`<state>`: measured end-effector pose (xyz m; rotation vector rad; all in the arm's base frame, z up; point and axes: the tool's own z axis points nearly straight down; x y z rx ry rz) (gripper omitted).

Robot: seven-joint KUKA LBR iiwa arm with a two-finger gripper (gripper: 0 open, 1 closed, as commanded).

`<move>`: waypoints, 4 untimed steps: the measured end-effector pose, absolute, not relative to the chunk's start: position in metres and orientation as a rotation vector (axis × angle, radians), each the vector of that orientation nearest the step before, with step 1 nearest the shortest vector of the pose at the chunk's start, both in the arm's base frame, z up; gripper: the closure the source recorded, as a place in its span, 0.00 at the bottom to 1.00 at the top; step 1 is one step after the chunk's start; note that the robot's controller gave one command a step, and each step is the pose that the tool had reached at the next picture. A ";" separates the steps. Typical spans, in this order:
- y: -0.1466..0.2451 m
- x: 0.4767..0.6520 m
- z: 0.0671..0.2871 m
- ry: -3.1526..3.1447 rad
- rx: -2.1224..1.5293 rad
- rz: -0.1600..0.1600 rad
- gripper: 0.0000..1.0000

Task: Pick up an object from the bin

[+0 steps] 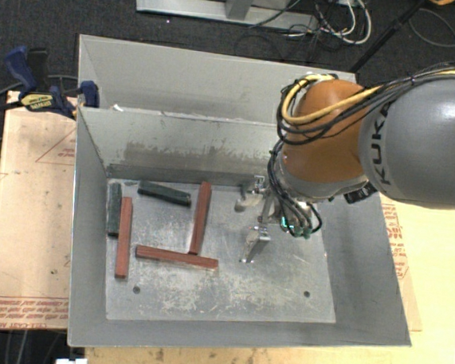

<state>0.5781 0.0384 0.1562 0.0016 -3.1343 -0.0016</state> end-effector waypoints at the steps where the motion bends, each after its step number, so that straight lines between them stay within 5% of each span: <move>1: 0.038 0.580 0.161 -3.142 0.000 -0.002 0.00; 2: 0.110 0.556 0.077 -3.140 -0.176 -0.005 1.00; 3: 0.110 0.556 0.077 -3.140 -0.176 -0.005 1.00; 4: 0.110 0.551 0.225 -3.145 -0.036 -0.001 1.00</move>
Offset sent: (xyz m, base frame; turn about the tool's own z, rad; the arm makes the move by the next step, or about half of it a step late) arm -0.0252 0.0696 -0.0858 0.1149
